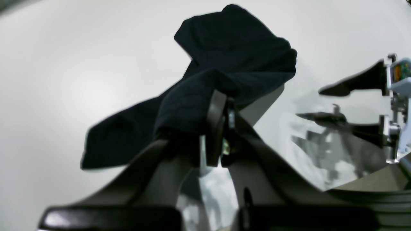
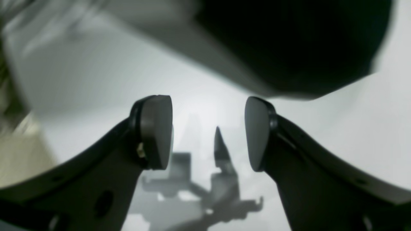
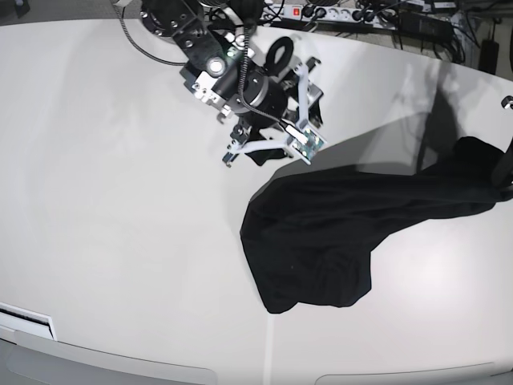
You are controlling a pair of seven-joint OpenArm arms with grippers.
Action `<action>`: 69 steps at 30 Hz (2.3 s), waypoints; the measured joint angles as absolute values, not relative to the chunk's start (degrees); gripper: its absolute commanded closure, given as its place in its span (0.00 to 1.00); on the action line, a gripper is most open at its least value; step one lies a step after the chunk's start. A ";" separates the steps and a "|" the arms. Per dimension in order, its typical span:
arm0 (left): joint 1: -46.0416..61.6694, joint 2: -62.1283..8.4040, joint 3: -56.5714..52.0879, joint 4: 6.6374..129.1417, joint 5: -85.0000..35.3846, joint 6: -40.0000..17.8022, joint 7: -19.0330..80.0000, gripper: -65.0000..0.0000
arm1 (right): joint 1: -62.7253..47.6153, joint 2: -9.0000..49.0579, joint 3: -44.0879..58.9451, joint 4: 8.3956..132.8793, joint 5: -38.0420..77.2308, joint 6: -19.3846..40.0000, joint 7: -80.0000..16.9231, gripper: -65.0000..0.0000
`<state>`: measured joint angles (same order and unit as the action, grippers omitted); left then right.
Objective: Layout the t-shirt on the table in an organized manner, then fold the t-shirt properly
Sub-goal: 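Reach the right gripper over and grasp the shirt's bunched fabric, then drag the grasped fabric with the right gripper toward the table center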
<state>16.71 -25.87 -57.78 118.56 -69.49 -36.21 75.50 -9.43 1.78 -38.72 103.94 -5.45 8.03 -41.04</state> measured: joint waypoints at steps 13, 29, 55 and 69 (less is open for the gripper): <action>18.59 -25.87 -57.76 117.64 -72.84 -36.53 76.95 1.00 | 2.09 0.47 -38.61 86.83 -7.05 3.90 -38.11 0.42; 18.59 -25.87 -57.76 117.64 -73.06 -36.47 76.97 1.00 | 12.58 0.10 -38.94 73.73 -12.23 14.20 -33.78 1.00; 19.66 -25.87 -57.71 117.38 -72.90 -36.47 77.56 1.00 | 28.38 -7.75 -50.70 79.75 -3.68 15.09 -50.96 0.42; 19.68 -25.87 -57.74 117.32 -71.07 -37.58 77.60 1.00 | 25.58 0.71 -41.85 93.65 26.63 31.14 -62.89 0.50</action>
